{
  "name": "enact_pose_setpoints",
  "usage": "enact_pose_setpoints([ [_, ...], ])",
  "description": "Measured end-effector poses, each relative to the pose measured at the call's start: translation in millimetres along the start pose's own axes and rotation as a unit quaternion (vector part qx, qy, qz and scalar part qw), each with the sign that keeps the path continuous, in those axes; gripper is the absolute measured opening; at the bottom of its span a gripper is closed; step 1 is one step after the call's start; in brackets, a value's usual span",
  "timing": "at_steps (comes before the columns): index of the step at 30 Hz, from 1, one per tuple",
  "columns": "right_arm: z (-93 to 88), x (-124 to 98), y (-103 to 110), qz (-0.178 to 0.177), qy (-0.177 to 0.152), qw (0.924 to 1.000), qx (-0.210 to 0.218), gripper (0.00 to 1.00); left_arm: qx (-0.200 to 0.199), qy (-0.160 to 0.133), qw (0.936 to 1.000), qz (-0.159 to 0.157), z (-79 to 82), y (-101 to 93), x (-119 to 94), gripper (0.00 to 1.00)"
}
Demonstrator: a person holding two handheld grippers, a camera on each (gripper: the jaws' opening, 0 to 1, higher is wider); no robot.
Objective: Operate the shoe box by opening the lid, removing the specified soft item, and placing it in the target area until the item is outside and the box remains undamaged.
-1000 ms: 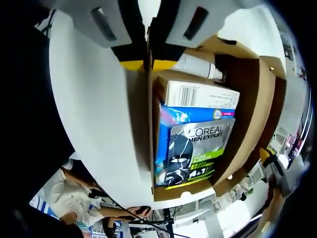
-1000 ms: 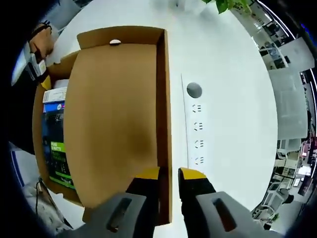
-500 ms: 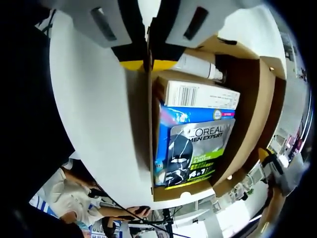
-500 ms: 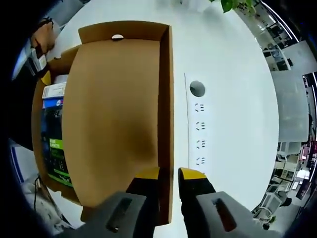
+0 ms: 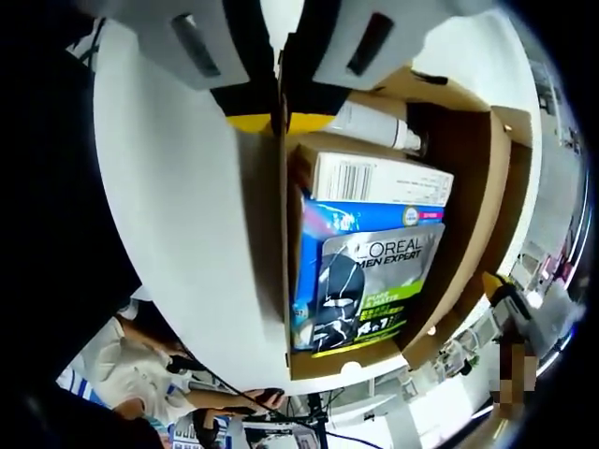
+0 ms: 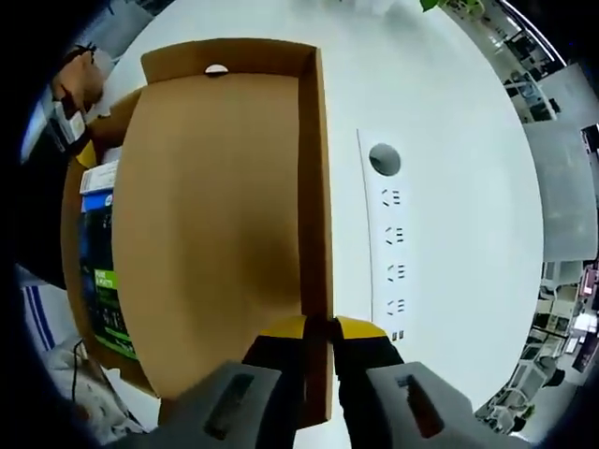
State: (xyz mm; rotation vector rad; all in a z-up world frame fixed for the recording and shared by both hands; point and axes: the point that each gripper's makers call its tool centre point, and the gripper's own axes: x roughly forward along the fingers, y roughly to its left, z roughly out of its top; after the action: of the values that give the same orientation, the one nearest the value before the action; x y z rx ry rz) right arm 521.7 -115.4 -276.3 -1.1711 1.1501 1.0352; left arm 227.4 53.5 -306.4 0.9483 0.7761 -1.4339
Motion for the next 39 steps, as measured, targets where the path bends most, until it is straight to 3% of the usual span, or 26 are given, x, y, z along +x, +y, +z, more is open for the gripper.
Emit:
enact_pose_setpoints([
  [13, -0.6, 6, 4, 0.007, 0.004, 1.0, -0.002, 0.09, 0.0, 0.0, 1.0, 0.002, 1.2, -0.3, 0, 0.02],
  [22, -2.3, -8, 0, -0.007, -0.005, 0.9999, 0.006, 0.09, 0.0, 0.001, 1.0, 0.003, 1.9, -0.7, 0, 0.02],
  [32, -0.6, -39, -6, -0.058, -0.021, 0.998, 0.015, 0.13, -0.001, 0.002, 1.0, 0.004, 2.2, -1.1, 0, 0.02],
  [36, -1.8, -52, 4, -0.078, -0.027, 0.9966, 0.008, 0.14, -0.004, 0.002, 1.0, 0.002, 2.3, -1.3, 0, 0.02],
  [39, -6.3, -72, 14, -0.113, -0.041, 0.9928, 0.003, 0.15, -0.007, 0.003, 1.0, 0.002, 2.0, -1.2, 1, 0.02],
])
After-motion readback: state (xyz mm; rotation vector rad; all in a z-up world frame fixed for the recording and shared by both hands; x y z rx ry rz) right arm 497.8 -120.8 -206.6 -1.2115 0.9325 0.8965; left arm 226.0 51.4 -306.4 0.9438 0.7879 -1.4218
